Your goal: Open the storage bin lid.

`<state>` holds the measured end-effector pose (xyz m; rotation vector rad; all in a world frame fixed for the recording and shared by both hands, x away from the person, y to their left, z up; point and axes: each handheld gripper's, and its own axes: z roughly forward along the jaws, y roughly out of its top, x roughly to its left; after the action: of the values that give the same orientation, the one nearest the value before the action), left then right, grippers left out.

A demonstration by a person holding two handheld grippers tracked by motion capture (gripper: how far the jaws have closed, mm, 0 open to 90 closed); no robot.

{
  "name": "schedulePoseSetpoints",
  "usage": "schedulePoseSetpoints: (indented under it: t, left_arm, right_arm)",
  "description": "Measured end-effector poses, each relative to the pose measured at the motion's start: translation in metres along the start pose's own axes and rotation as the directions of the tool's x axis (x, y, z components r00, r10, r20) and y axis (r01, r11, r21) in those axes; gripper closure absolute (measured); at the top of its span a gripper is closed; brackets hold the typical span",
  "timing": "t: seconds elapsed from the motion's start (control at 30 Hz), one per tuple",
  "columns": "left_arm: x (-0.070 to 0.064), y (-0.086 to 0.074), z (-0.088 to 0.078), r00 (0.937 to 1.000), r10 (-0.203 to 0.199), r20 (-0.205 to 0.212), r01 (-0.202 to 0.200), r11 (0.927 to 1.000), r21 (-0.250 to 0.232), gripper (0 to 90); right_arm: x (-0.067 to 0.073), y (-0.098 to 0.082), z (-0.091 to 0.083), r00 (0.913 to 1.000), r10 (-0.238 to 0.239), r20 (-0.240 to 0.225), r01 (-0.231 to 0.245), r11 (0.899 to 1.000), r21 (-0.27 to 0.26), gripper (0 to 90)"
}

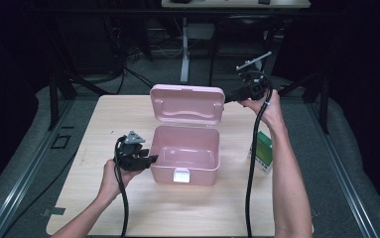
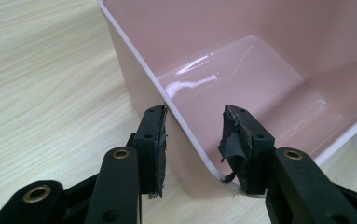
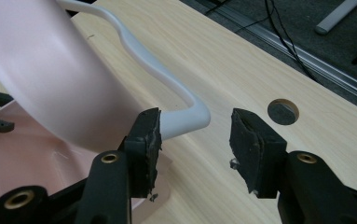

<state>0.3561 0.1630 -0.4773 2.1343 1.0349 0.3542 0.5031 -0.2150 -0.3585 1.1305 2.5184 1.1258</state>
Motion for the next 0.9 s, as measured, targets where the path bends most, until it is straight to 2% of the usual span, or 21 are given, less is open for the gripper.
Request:
schedulePoseSetpoints:
  t: [0.2,0.43,0.63,0.9]
  left_arm:
    - [0.000,0.000,0.000,1.0000,0.001,-0.001,-0.001,1.0000,0.002,60.5]
    - [-0.001,0.000,0.000,1.0000,-0.001,-0.006,0.001,1.0000,0.001,60.7]
    - [-0.001,0.000,0.000,1.0000,0.001,-0.006,-0.001,1.0000,0.001,60.8]
    - [-0.001,0.000,0.000,1.0000,0.003,-0.006,-0.003,1.0000,0.003,60.7]
  right_arm:
    - [0.001,-0.010,-0.002,0.9995,-0.021,-0.023,0.021,1.000,0.005,53.3]
    - [0.008,-0.016,-0.006,0.9980,-0.058,-0.023,0.058,0.998,0.016,53.5]
    - [0.010,-0.022,-0.003,0.9972,-0.066,-0.036,0.066,0.998,0.013,54.4]
    - [0.013,-0.029,0.003,0.9950,-0.092,-0.037,0.094,0.995,0.043,54.8]
